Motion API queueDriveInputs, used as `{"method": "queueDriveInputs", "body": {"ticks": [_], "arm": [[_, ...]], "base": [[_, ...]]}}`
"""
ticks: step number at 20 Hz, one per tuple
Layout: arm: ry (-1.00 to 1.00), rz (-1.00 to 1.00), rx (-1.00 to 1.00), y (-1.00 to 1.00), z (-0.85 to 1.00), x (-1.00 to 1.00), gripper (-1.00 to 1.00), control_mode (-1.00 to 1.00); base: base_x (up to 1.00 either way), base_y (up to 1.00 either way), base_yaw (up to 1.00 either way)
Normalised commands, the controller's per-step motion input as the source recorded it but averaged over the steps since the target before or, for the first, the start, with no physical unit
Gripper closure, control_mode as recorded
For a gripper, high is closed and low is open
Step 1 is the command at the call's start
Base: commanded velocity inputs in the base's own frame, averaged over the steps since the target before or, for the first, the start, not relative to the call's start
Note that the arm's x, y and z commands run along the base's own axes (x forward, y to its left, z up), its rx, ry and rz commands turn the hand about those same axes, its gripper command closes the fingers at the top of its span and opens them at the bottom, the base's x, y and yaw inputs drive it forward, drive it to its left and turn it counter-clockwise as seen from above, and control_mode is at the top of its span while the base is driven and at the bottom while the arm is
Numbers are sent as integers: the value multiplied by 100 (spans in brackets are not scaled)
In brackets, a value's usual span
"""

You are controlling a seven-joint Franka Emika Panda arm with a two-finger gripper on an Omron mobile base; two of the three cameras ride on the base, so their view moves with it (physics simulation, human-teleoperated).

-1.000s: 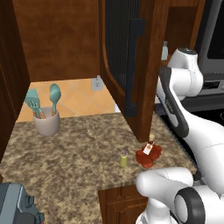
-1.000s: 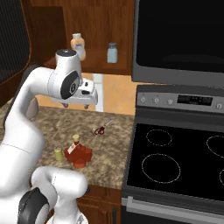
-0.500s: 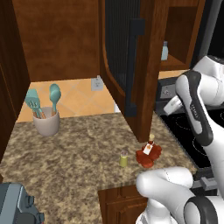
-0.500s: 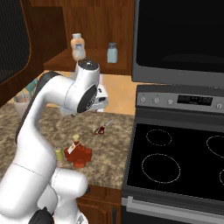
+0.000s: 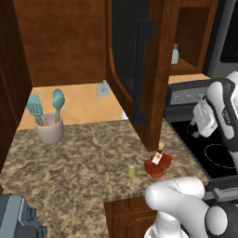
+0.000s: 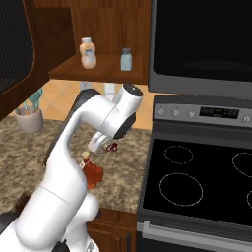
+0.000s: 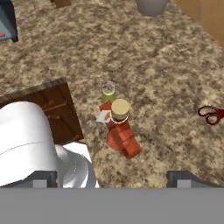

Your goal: Put the shaker and condiment bottle from the counter next to their counterparts in the cabinet.

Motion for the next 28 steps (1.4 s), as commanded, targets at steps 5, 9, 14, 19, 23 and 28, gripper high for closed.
{"method": "queueDriveInputs", "body": {"ticks": [5,9,14,19,23,28], "arm": [[-6,69,2,-20,-20,-3,-100,-100],[-1,67,6,-5,-30,6,-100,-100],[-1,18,10,0,-34,2,-100,-100],[-4,0,40,-3,-68,1,-100,-100],[4,1,30,0,-35,9,-100,-100],[9,0,16,0,-6,27,-100,-100]], "base": [[0,0,0],[0,0,0],[0,0,0],[0,0,0],[0,0,0],[0,0,0]]}}
